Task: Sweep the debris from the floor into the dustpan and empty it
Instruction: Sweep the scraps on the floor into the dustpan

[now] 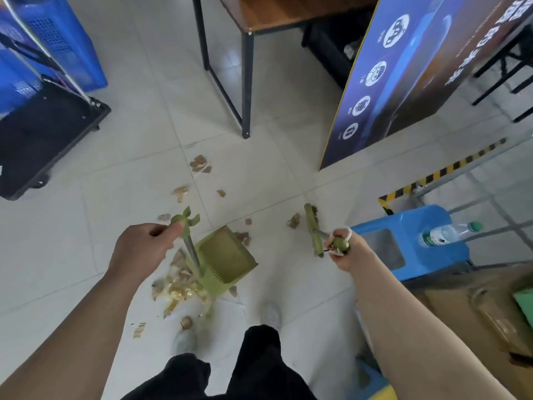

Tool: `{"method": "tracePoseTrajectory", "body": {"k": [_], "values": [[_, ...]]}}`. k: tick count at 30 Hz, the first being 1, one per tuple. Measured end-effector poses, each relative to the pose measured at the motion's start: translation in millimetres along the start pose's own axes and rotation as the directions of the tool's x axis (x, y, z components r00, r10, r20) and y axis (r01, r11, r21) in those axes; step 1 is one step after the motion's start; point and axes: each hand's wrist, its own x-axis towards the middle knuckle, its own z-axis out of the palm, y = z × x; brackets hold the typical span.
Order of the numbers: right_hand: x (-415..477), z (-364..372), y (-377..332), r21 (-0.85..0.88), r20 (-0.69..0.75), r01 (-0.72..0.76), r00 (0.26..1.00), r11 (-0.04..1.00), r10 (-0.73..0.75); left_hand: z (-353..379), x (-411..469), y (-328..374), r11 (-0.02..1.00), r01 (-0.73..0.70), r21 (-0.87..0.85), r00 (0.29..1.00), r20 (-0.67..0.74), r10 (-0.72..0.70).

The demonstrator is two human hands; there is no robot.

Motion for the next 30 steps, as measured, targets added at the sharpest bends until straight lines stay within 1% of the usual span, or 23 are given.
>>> {"method": "tracePoseTrajectory", "body": {"k": [3, 7, 9, 12, 14, 16, 19, 21, 22, 26, 28, 30], "values": [[30, 2, -19, -0.089, -0.007, -0.012, 1.0, 0.996, 0.011, 13, -8, 1, 0.996, 0.073, -0.046, 0.995, -0.064, -0.076], [53, 32, -14, -0.184, 0.095, -0.035, 0.994, 0.982, 0.053, 26, -25, -1, 0.984, 0.151, -0.099, 0.976, -0.144, -0.164], [54, 49, -2, -0.272, 0.123, -0.061, 0.988, 0.96, 0.097, 29, -33, -1, 0.978, 0.177, -0.114, 0.965, -0.176, -0.196], [51, 70, 16, -0.36, 0.192, -0.026, 0.976, 0.933, 0.101, 28, -43, -3, 0.972, 0.202, -0.118, 0.951, -0.214, -0.224], [42, 81, 23, -0.431, 0.211, -0.053, 0.965, 0.901, 0.157, 25, -49, -5, 0.967, 0.22, -0.128, 0.94, -0.238, -0.246], [30, 91, 27, -0.466, 0.221, -0.105, 0.948, 0.878, 0.23, 23, -56, -7, 0.961, 0.234, -0.15, 0.927, -0.262, -0.267], [17, 102, 27, -0.513, 0.25, -0.111, 0.929, 0.851, 0.272, 20, -65, -12, 0.952, 0.247, -0.178, 0.913, -0.285, -0.29], [12, 104, 20, -0.514, 0.281, -0.132, 0.908, 0.847, 0.312, 17, -69, -16, 0.948, 0.251, -0.198, 0.905, -0.3, -0.302], [12, 103, 14, -0.487, 0.294, -0.149, 0.9, 0.861, 0.322, 15, -70, -17, 0.946, 0.253, -0.205, 0.901, -0.308, -0.307], [21, 94, -16, -0.259, 0.358, -0.215, 0.884, 0.942, 0.3, 6, -72, -22, 0.935, 0.273, -0.226, 0.892, -0.304, -0.334], [24, 91, -27, -0.246, 0.356, -0.207, 0.889, 0.947, 0.287, 2, -71, -25, 0.933, 0.283, -0.221, 0.892, -0.297, -0.341], [25, 92, -31, -0.279, 0.341, -0.185, 0.898, 0.942, 0.277, -2, -69, -27, 0.93, 0.287, -0.228, 0.89, -0.296, -0.347]]}}
